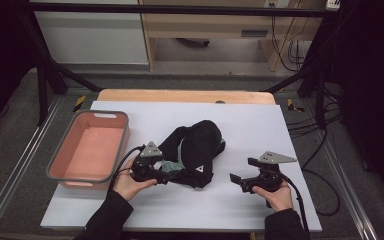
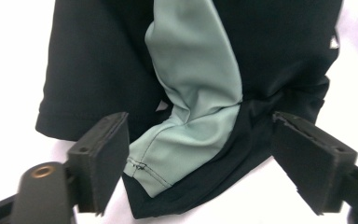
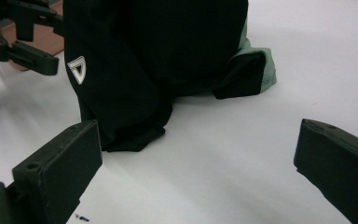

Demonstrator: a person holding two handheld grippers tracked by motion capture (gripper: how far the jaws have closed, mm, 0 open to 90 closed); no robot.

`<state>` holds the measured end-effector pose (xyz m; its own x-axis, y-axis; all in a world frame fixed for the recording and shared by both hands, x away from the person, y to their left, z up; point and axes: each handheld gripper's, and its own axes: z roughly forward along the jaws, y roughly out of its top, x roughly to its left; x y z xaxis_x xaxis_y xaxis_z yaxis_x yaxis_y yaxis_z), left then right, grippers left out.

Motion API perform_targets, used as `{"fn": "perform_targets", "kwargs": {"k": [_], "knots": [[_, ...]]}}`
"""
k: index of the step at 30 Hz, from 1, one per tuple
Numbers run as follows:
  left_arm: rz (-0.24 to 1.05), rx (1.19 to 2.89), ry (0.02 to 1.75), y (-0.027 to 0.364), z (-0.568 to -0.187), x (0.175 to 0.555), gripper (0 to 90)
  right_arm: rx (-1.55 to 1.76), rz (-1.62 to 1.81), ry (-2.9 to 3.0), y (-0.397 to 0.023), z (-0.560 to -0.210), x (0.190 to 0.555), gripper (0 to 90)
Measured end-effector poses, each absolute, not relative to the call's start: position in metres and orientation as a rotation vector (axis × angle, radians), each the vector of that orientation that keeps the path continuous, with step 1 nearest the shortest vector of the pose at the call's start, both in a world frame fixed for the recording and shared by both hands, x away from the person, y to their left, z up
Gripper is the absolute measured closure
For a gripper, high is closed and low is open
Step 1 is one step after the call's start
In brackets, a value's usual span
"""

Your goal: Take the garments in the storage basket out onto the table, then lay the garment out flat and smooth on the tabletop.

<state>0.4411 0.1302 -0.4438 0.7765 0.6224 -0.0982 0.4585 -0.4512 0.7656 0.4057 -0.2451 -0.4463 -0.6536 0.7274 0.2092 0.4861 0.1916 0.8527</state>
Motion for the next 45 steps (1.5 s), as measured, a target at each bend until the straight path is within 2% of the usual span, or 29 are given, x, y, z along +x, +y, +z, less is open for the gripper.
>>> {"fn": "perform_targets", "kwargs": {"k": [9, 22, 31, 35, 36, 44, 45], "knots": [[0.227, 2.166, 0.812, 0.119, -0.459, 0.444, 32.2, 1.165, 1.464, 2.238, -0.239, -0.447, 0.406, 1.2], [0.248, 2.194, 0.807, 0.109, -0.469, 0.445, 58.0, 1.172, 1.470, 2.255, -0.229, -0.448, 0.407, 2.9], [0.238, 2.225, 0.814, 0.105, -0.473, 0.445, 69.8, 1.160, 1.451, 2.283, -0.222, -0.450, 0.407, 5.4], [0.237, 2.229, 0.810, 0.104, -0.474, 0.446, 76.7, 1.172, 1.473, 2.279, -0.218, -0.450, 0.406, 8.4], [0.237, 2.237, 0.803, 0.103, -0.474, 0.445, 80.8, 1.162, 1.475, 2.284, -0.216, -0.451, 0.406, 9.5], [0.235, 2.263, 0.790, 0.104, -0.469, 0.444, 86.0, 1.125, 1.474, 2.283, -0.206, -0.450, 0.402, 15.9], [0.234, 2.263, 0.788, 0.105, -0.468, 0.444, 86.3, 1.107, 1.469, 2.293, -0.202, -0.451, 0.401, 22.6]]}}
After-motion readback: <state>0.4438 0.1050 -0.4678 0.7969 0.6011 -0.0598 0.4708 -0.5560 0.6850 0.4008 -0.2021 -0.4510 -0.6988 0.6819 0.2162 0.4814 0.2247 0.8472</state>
